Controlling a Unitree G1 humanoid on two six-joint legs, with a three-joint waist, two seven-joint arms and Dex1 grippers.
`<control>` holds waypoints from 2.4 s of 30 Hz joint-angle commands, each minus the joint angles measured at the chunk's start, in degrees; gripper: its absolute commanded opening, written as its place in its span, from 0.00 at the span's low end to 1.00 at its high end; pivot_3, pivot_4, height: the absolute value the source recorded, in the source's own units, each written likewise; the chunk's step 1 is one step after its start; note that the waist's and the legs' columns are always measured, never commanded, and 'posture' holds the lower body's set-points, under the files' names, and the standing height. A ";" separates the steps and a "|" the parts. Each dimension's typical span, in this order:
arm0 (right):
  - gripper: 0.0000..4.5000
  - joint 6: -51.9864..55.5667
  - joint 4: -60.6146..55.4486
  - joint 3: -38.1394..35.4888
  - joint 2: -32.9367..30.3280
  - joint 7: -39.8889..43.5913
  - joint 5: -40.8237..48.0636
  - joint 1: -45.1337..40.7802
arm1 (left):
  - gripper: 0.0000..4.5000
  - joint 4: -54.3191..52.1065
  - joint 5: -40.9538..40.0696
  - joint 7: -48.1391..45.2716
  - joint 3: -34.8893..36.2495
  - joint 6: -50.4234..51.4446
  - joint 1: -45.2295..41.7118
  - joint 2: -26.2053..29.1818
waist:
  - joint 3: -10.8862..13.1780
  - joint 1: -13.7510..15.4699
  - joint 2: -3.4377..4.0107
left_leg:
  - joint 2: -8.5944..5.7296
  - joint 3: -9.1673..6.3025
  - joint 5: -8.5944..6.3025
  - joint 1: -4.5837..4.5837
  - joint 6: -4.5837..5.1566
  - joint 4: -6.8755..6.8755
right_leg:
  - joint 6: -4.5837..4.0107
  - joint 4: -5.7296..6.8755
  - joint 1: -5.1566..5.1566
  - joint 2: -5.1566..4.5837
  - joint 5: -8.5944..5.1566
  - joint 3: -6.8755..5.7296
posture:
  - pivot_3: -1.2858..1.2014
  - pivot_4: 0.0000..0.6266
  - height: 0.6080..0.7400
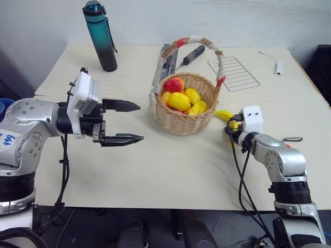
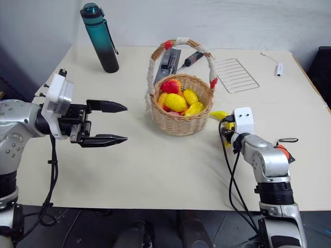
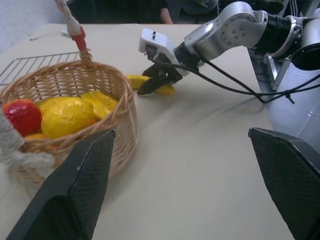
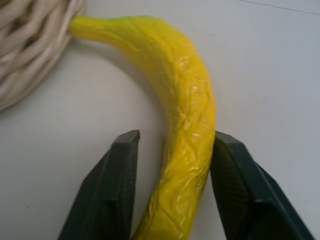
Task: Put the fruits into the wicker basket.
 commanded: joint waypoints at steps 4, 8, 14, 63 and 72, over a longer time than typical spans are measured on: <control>0.11 0.98 -6.50 -6.18 -2.36 1.45 -0.18 4.06 | 1.00 -0.91 -2.33 0.51 0.47 -0.56 -2.12 0.01 | 0.00 0.01 0.01 | 0.00 -0.02 0.05 0.06 -0.09 -0.10 | -0.01 0.00 0.01 0.02 0.00 0.00 | 0.52 0.24 1.00; 0.11 3.30 -9.80 -11.98 -5.74 3.30 1.17 6.26 | 1.00 -0.69 -2.74 0.77 0.33 -0.68 -2.64 -0.27 | 0.00 0.03 0.01 | -0.03 0.00 0.06 0.06 -0.08 -0.08 | 0.00 0.00 0.03 0.00 0.00 0.03 | 0.52 0.24 1.00; 0.11 11.31 -27.95 -15.50 -14.24 22.62 20.07 10.48 | 1.00 -0.60 -3.46 0.52 0.53 -0.92 -2.23 -0.09 | 0.01 -0.25 0.04 | 0.02 -0.01 0.04 0.12 -0.05 -0.17 | 0.01 0.01 0.03 0.10 0.00 0.04 | 0.52 0.24 1.00; 0.99 8.10 -26.79 -8.28 7.56 -0.81 6.85 -4.72 | 1.00 2.84 -2.82 6.84 -1.32 -1.63 -6.76 -4.43 | 0.00 -1.03 -0.01 | 0.06 -0.06 0.28 0.10 -0.34 -0.29 | -0.17 0.05 -0.08 0.13 0.03 0.02 | 0.52 0.24 1.00; 0.91 -7.94 -6.73 -1.80 12.53 0.16 -0.84 -13.45 | 1.00 2.44 -1.87 8.23 -2.10 -2.90 -7.66 -5.73 | 0.00 -1.08 -0.01 | 0.05 -0.07 0.27 0.00 -0.32 -0.30 | -0.16 -0.04 -0.10 0.11 0.03 0.02 | 0.52 0.24 1.00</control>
